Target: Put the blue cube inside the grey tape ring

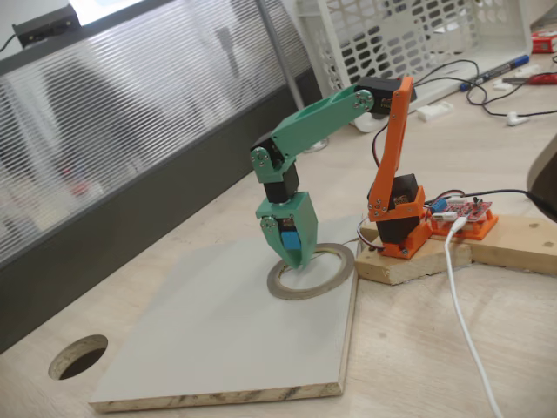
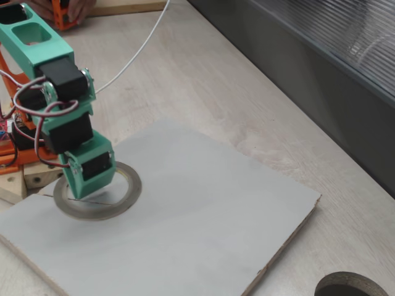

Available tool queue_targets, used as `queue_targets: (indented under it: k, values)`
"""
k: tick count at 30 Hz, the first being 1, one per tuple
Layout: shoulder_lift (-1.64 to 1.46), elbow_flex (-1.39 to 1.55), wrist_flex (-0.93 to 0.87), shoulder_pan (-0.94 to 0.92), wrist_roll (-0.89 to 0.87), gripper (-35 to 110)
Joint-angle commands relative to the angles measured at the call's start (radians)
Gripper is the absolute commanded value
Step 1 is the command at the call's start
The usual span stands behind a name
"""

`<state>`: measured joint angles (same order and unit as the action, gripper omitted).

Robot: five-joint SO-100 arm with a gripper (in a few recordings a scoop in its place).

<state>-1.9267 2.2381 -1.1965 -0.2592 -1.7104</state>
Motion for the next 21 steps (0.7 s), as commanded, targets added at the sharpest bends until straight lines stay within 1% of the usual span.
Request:
queue_targets:
  k: [1, 5, 12, 15, 18, 21]
  values:
    - [-0.041, 0.029, -0.018, 0.009, -0.011, 0]
    - [-0.043, 0.02, -0.018, 0.009, -0.014, 3]
    - [-0.043, 0.02, -0.026, 0.008, -0.017, 29]
    - [-0.029, 0.018, -0.091, 0.008, -0.018, 36]
    - [-0.028, 0.018, -0.121, 0.008, -0.018, 40]
    - [-0.029, 0.017, -0.127, 0.008, -0.018, 40]
